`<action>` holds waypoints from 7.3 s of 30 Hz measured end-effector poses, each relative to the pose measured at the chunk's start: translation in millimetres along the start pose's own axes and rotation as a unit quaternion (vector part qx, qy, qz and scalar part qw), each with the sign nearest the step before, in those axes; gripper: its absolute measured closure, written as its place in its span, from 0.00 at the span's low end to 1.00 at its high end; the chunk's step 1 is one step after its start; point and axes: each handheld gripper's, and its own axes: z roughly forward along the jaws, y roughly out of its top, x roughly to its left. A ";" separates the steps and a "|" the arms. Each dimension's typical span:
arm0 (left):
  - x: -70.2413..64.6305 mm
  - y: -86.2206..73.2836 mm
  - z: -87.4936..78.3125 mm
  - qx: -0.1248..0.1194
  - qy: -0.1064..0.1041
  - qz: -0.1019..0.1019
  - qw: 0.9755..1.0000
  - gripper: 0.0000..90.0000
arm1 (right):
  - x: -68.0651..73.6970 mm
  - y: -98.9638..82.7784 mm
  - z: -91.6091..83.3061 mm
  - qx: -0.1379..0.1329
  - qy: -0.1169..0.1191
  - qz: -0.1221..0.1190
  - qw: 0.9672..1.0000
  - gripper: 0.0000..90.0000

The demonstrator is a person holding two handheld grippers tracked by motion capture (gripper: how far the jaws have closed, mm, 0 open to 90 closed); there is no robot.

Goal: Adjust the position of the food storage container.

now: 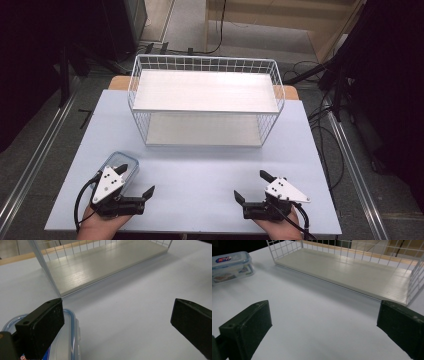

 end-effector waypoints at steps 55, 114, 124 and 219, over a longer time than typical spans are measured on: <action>114.4 -54.3 -32.4 0.042 0.150 -0.107 0.982 1.00 | -9.8 3.0 0.6 -0.008 -0.006 0.029 1.000 0.00; 29.6 -29.5 52.4 0.070 0.018 -0.075 0.995 1.00 | -15.0 -2.5 -8.3 -0.007 -0.020 0.048 0.999 0.00; 15.8 -23.5 69.6 0.087 -0.016 -0.038 0.995 1.00 | -20.5 -13.6 -21.7 -0.003 -0.036 0.060 0.998 0.00; -19.2 1.5 60.8 0.031 -0.119 -0.142 0.982 0.21 | 1.8 13.9 56.3 0.059 0.099 0.124 0.986 0.25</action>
